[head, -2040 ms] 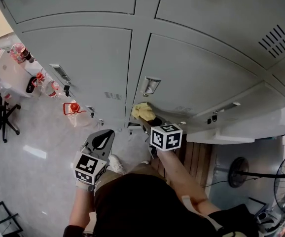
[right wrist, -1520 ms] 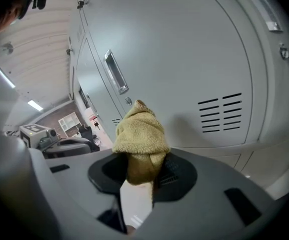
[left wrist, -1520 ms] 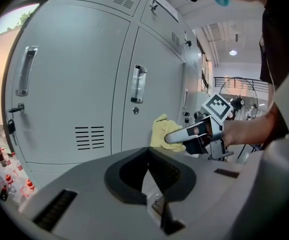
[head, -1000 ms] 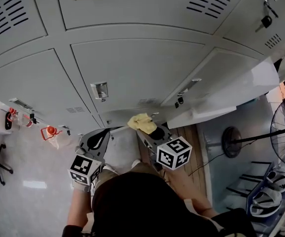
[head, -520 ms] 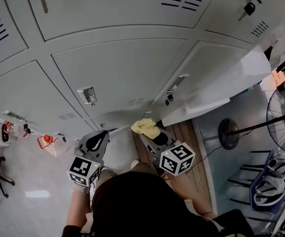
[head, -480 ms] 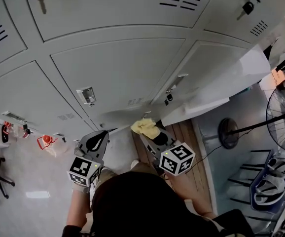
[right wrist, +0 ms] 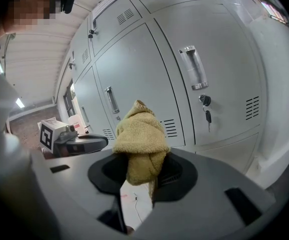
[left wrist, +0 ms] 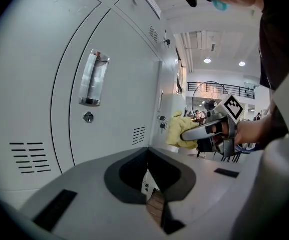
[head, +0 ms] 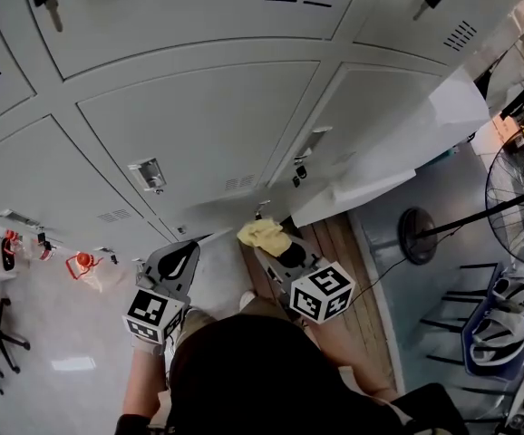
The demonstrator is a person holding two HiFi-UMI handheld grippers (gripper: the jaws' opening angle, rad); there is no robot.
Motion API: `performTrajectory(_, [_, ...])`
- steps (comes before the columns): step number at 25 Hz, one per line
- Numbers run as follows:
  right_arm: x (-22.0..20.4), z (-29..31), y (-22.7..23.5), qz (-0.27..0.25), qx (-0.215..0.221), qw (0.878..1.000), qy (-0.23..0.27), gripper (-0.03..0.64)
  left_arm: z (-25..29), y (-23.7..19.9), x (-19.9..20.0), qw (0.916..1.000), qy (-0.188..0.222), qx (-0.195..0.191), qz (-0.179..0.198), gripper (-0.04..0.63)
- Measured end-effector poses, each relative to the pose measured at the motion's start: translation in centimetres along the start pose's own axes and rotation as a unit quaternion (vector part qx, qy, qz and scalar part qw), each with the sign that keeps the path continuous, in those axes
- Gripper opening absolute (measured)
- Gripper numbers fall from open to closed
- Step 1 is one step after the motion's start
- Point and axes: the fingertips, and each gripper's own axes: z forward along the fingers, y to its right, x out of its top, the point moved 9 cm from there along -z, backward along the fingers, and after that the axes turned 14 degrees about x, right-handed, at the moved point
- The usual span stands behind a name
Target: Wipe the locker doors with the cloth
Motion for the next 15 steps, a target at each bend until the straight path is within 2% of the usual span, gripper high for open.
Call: performTrajectory(15, [-0.8,0.0,0.0,0.001,0.015,1.0,-0.008,0.13,-1.1,0.8,-0.7,0.9999,-0.011,0.01,-0.007,0.009])
